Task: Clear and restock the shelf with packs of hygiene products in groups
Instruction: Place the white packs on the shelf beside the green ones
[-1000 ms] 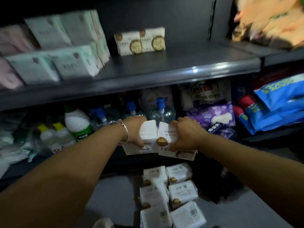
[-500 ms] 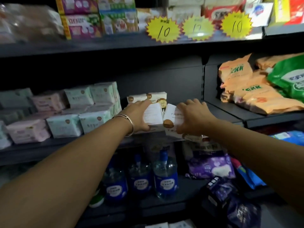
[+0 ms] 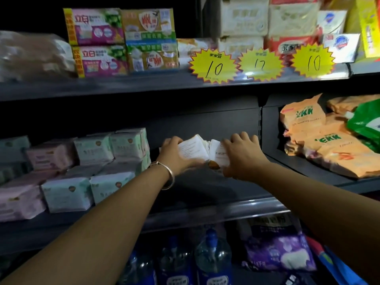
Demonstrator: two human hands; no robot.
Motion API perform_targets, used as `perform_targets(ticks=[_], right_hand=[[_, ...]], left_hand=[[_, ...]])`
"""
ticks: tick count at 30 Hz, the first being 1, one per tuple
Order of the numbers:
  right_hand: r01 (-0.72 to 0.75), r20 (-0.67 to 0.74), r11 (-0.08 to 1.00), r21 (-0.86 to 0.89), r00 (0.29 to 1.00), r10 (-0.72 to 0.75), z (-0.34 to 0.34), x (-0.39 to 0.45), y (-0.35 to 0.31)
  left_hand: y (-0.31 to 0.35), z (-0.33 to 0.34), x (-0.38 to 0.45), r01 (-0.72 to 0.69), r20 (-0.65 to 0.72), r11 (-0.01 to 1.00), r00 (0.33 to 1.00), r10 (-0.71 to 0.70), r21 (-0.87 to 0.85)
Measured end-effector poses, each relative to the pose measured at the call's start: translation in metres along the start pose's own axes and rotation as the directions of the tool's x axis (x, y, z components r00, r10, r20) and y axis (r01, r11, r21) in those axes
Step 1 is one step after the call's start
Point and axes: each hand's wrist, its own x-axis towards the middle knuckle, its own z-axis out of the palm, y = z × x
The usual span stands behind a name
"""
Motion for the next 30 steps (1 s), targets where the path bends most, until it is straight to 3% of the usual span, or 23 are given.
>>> perform_targets(ticks=[4, 6, 8, 11, 16, 24, 27, 30], right_hand=[[0.053, -0.039, 0.995, -0.084, 0.998, -0.057, 0.018, 0.022, 0.002], [0.086, -0.043, 0.992, -0.096, 0.995, -0.09, 0.024, 0.032, 0.002], [0.103, -0.036, 0.988, -0.114, 0.994, -0.108, 0.03, 0.04, 0.004], [0.097, -0.036, 0.984, -0.151, 0.994, -0.104, 0.038, 0.052, 0.005], [0.102, -0.02, 0.971, -0.216, 0.994, -0.109, 0.053, 0.065, 0.004], [0.119, -0.108, 0.948, -0.294, 0.982, -0.156, 0.083, 0.081, 0.009], [0.109, -0.026, 0.956, -0.272, 0.992, -0.12, 0.079, 0.081, 0.004], [0.142, 0.023, 0.965, -0.22, 0.99, -0.14, 0.08, 0.081, 0.005]], left_hand=[[-0.007, 0.003, 0.034, 0.045, -0.217, 0.977, 0.972, -0.092, -0.211], [-0.012, 0.005, 0.047, 0.091, -0.247, 0.919, 0.949, -0.197, -0.383], [-0.019, 0.009, 0.059, 0.193, -0.134, 0.797, 0.937, -0.323, -0.572], [-0.03, 0.013, 0.07, 0.331, 0.122, 0.611, 0.926, -0.358, -0.719], [-0.049, 0.022, 0.084, 0.395, 0.233, 0.46, 0.899, -0.371, -0.795], [-0.072, 0.032, 0.08, 0.467, 0.425, 0.413, 0.884, -0.195, -0.782], [-0.087, 0.042, 0.085, 0.407, 0.338, 0.419, 0.912, -0.231, -0.811], [-0.11, 0.054, 0.097, 0.317, 0.158, 0.6, 0.94, -0.304, -0.734]])
